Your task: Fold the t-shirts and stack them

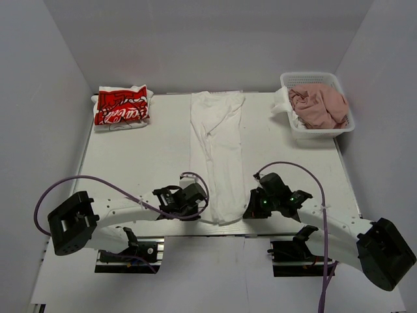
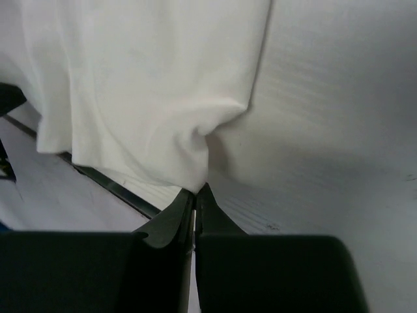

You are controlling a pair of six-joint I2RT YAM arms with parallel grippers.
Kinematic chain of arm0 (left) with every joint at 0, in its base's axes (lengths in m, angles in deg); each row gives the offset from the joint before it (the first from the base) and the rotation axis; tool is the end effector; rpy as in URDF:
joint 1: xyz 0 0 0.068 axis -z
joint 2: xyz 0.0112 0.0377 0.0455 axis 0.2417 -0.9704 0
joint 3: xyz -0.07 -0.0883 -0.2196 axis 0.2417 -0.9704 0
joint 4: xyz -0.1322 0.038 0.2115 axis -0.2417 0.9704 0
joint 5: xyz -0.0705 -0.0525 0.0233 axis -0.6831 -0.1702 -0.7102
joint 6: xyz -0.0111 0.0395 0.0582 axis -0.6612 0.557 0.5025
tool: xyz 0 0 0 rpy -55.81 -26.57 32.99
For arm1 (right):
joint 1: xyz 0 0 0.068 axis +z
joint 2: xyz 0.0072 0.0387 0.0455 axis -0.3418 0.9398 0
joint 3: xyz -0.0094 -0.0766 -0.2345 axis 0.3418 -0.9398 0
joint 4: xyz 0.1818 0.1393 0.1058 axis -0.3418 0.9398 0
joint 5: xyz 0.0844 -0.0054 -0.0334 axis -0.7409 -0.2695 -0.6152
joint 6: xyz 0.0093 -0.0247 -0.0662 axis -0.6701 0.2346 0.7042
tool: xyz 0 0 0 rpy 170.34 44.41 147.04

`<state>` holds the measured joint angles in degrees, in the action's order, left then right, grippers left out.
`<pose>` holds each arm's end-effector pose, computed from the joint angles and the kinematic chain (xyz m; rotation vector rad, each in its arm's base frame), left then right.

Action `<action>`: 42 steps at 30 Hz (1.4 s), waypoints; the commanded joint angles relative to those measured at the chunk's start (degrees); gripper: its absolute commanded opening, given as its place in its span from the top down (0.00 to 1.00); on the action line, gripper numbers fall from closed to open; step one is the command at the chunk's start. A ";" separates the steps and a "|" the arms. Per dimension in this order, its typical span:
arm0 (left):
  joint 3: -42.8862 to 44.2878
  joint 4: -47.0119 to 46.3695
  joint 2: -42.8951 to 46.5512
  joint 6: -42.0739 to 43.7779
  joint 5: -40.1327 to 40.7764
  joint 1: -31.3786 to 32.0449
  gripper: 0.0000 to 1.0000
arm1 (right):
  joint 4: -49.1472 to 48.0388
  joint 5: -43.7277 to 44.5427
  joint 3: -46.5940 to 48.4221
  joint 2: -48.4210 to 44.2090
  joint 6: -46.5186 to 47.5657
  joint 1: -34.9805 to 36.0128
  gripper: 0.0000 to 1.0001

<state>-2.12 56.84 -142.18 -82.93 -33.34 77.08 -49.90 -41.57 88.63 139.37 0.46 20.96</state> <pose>0.1140 -0.1998 0.1195 0.0446 2.7452 -0.3832 0.1359 0.1378 0.1079 -0.1583 2.6796 0.8474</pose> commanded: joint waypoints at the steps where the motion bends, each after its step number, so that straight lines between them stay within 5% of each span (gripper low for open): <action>1: 6.13 3.57 2.84 0.31 6.71 -0.07 1.00 | 2.41 8.34 6.54 -0.12 1.93 0.10 1.00; 10: 24.66 15.52 -5.66 1.02 21.83 -4.63 1.00 | -0.14 19.66 22.68 9.54 4.21 -1.39 1.00; 15: 34.34 17.56 -14.02 2.95 23.60 -12.53 1.00 | -0.75 23.90 31.48 17.62 5.26 -3.85 1.00; 23: 46.99 7.98 -25.60 15.50 19.82 -21.42 1.00 | -2.69 23.82 47.73 32.46 9.75 -8.16 1.00; 40: 69.49 5.59 -46.00 26.59 9.98 -31.98 1.00 | 0.30 18.46 70.62 56.55 11.69 -16.42 1.00; 41: 71.00 7.95 -47.15 26.59 9.46 -32.50 0.90 | -0.31 17.93 71.32 57.00 11.60 -16.60 1.00; 42: 72.41 9.19 -48.12 26.59 10.06 -33.03 0.78 | -0.05 16.80 72.80 58.14 11.60 -17.39 0.87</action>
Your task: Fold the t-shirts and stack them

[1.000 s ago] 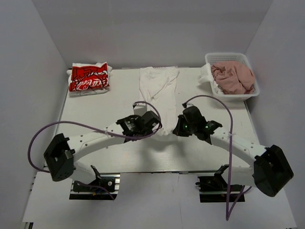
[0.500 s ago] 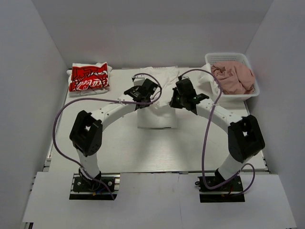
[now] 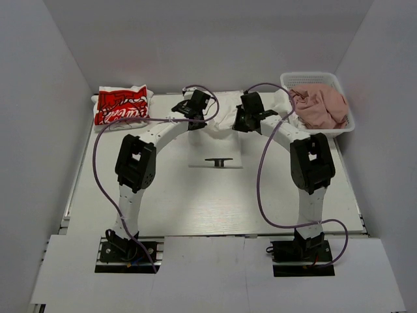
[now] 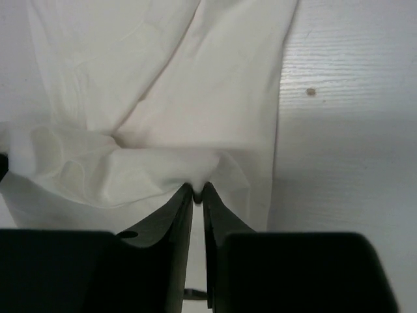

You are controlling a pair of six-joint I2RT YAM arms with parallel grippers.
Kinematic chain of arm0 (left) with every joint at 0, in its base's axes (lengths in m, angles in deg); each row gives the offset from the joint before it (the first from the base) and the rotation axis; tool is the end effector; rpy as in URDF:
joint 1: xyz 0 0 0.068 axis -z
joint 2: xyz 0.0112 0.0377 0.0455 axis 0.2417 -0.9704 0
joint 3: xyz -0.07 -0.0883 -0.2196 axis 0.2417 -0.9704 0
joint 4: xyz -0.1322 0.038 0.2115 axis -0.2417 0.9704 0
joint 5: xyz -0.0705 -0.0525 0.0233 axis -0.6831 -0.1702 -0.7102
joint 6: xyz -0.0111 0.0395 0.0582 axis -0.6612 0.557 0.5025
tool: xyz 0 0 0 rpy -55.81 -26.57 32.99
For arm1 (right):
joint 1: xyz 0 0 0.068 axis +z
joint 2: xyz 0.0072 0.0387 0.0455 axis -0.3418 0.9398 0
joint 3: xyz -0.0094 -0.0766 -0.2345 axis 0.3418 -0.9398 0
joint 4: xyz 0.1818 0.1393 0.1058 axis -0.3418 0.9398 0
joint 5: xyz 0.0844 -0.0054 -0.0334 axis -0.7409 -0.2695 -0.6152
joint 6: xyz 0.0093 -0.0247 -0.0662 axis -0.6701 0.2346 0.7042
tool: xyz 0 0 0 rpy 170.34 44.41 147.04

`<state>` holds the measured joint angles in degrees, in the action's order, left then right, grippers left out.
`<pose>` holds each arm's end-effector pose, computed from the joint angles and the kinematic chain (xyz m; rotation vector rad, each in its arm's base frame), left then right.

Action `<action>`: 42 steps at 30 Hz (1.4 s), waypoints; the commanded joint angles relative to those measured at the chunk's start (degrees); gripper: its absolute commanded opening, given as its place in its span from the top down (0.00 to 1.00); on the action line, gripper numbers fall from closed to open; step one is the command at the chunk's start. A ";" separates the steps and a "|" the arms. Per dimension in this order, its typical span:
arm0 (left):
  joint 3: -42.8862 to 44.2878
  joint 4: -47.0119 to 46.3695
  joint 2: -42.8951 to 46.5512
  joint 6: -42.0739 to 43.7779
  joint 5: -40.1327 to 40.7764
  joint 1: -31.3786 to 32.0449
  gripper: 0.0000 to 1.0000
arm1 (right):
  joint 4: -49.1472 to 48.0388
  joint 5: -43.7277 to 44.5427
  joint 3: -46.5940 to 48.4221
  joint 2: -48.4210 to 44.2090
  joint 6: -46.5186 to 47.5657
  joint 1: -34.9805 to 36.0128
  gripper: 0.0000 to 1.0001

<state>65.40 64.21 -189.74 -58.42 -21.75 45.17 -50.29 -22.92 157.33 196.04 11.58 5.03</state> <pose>0.4083 -0.2207 0.1912 -0.2257 2.3929 -0.0258 0.4148 0.1892 0.1892 0.0969 2.3067 0.4079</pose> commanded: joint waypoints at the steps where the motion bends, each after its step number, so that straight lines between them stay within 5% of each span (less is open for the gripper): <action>1: 7.08 2.88 -1.96 2.09 -1.52 -1.12 0.66 | 1.56 -1.77 5.86 2.43 -0.13 -1.72 0.81; 2: 7.88 4.72 -1.97 2.09 -1.52 -1.64 0.55 | 2.88 -2.38 6.84 2.96 -0.05 -1.99 0.76; 3: 7.89 4.74 -1.97 2.09 -1.52 -1.65 0.27 | 3.76 -2.82 8.32 3.32 -0.14 -2.16 0.62; 4: 7.89 4.74 -1.97 2.88 -2.30 -2.17 0.26 | 3.69 -3.17 8.86 3.41 -0.14 -2.60 0.10; 9: 1.50 3.69 4.68 2.88 -3.62 -2.18 0.03 | 1.93 -6.86 2.40 -2.03 -0.13 -2.25 0.10; 19: -30.41 -4.30 22.89 -2.57 -13.90 -2.18 0.01 | -12.48 -12.31 -33.10 -23.04 -2.95 -2.51 0.10; 22: -36.04 -6.86 25.00 -3.09 -15.84 -1.65 0.01 | -14.77 -12.93 -35.68 -23.93 -3.30 -2.52 0.10; 32: -35.97 -8.53 17.46 -3.09 -17.16 -1.65 0.27 | -15.74 -18.20 -35.08 -16.28 -4.88 -2.34 0.11; 40: -35.96 -11.78 14.72 -2.04 -20.41 -1.65 0.47 | -16.18 -18.82 -34.11 -12.59 -5.76 -2.43 0.64; 41: -35.96 -12.48 13.94 -1.43 -21.20 -1.65 0.52 | -15.83 -18.73 -33.94 -12.15 -5.94 -2.43 0.70; 42: -35.96 -11.53 13.93 -1.42 -21.20 -1.65 0.89 | -15.65 -18.47 -34.02 -12.24 -5.94 -2.43 0.74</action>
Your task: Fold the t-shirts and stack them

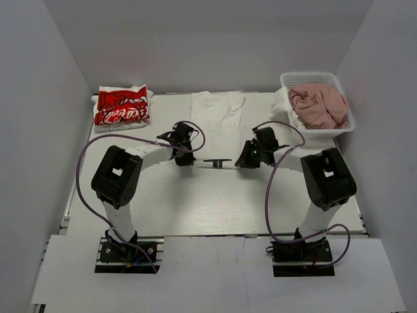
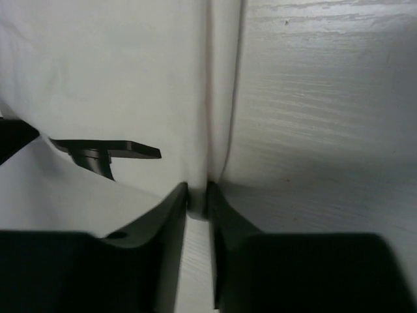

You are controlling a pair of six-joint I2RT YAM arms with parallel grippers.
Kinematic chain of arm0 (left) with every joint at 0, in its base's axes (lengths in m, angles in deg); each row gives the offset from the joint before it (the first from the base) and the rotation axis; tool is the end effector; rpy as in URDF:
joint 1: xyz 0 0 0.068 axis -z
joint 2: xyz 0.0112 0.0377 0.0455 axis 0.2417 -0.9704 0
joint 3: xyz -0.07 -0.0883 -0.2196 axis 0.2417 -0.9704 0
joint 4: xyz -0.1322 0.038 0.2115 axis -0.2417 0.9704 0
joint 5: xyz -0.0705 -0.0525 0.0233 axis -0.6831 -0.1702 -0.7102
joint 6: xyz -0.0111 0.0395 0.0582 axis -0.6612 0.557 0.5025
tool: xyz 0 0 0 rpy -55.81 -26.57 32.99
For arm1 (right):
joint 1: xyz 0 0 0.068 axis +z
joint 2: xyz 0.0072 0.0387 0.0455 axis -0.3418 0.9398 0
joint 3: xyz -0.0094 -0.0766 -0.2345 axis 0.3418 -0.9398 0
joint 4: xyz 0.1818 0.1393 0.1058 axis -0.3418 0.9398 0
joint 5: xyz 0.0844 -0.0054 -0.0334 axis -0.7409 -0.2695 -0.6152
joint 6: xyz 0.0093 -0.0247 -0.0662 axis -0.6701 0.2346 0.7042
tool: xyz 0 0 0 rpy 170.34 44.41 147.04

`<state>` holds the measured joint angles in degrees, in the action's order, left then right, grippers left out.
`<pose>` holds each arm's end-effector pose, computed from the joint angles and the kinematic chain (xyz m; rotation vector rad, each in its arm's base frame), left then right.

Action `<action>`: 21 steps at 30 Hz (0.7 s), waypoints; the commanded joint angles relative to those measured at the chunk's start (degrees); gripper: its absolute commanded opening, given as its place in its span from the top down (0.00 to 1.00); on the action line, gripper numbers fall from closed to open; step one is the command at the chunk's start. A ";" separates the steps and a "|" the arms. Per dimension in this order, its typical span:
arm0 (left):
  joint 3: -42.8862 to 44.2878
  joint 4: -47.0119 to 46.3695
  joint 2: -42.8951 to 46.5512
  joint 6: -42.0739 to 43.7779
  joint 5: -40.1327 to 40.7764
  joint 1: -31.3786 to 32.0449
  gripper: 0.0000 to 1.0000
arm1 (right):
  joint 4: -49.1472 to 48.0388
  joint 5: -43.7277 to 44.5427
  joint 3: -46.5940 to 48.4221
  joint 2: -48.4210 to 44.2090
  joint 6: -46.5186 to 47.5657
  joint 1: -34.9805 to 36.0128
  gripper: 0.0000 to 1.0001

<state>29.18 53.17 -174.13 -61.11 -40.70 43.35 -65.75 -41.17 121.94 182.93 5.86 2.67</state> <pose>0.3206 -0.1760 0.1185 -0.2015 2.6888 -0.2825 0.3212 0.1499 0.1101 0.1192 2.4989 0.7416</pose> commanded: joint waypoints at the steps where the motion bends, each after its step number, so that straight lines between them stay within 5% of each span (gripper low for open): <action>1: 1.04 -0.48 -2.63 1.27 -2.25 0.17 1.00 | -0.20 0.13 1.28 0.96 -0.21 -0.07 0.83; 3: 1.83 1.18 -3.69 1.27 -2.78 0.17 1.00 | 0.32 0.39 1.36 0.44 -0.39 0.11 1.00; 11: -8.61 2.24 10.26 -1.54 -4.89 1.84 1.00 | 8.32 3.64 -4.94 -11.76 2.33 1.25 1.00; 21: -18.47 4.87 37.68 -5.58 -13.15 7.19 1.00 | 23.27 6.89 -14.64 -42.62 -0.91 8.45 1.00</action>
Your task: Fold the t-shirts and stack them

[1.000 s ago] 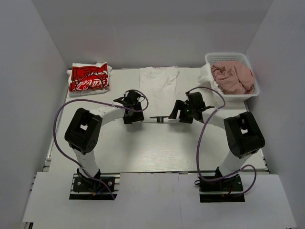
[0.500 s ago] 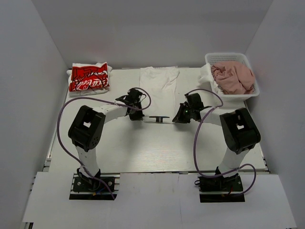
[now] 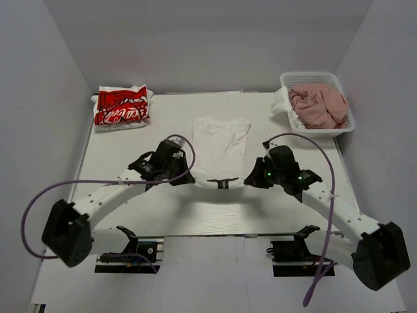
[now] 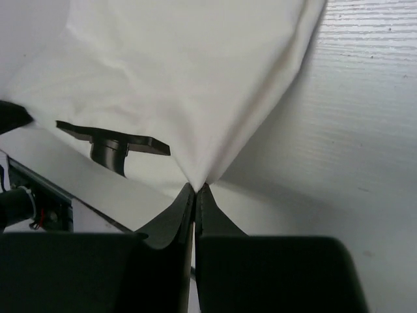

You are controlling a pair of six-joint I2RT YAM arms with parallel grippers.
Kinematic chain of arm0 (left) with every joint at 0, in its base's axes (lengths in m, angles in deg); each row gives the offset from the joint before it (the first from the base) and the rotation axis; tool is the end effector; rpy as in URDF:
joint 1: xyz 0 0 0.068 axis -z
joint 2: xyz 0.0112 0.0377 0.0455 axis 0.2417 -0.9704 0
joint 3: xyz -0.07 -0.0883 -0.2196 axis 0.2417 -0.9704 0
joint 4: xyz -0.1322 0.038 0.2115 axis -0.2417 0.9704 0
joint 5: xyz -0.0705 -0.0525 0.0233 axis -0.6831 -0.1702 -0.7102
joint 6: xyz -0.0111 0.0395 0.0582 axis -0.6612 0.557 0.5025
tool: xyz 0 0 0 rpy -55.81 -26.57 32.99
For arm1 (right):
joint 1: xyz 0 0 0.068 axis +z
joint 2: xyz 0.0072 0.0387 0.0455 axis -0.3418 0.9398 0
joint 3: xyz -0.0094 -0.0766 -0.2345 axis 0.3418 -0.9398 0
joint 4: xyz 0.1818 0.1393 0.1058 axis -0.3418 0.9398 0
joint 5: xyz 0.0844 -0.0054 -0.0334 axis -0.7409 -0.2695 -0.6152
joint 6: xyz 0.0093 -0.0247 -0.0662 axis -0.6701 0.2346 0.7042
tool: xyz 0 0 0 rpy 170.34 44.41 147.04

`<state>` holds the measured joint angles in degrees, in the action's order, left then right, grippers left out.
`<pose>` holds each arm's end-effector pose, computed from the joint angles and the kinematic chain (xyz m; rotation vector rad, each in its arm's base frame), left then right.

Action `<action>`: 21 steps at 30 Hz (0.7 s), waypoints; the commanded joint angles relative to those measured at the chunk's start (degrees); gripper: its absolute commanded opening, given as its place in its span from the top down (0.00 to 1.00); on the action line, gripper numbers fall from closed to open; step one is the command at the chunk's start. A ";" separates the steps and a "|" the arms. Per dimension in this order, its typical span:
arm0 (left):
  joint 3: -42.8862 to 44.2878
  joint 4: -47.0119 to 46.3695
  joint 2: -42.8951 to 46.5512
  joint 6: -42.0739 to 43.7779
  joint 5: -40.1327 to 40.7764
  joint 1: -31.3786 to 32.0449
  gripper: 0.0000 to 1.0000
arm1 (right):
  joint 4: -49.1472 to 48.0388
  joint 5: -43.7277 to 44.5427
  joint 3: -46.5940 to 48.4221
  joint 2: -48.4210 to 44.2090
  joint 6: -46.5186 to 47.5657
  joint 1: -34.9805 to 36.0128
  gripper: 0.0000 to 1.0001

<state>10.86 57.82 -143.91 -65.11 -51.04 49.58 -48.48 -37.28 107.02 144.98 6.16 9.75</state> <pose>0.2183 -0.1645 0.1771 -0.0791 2.6689 -0.6327 0.2118 0.1333 0.1874 -0.0212 2.4071 0.7573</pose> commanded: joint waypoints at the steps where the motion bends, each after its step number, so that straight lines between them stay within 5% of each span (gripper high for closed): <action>1: -0.15 1.09 10.43 -2.11 -2.12 0.97 1.00 | 6.44 3.27 0.56 -7.99 -1.40 1.55 1.00; 7: 5.29 2.16 13.63 -2.12 -0.81 2.29 1.00 | 4.86 4.85 5.12 -10.14 -0.87 2.78 1.00; 21: 32.62 12.79 -8.42 -1.50 19.14 0.53 1.00 | 2.05 16.01 19.53 2.87 -1.22 1.03 1.00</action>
<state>38.05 67.35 -150.96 -66.58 -38.56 50.54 -44.04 -25.68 121.88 146.29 5.29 11.56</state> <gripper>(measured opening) 0.030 0.017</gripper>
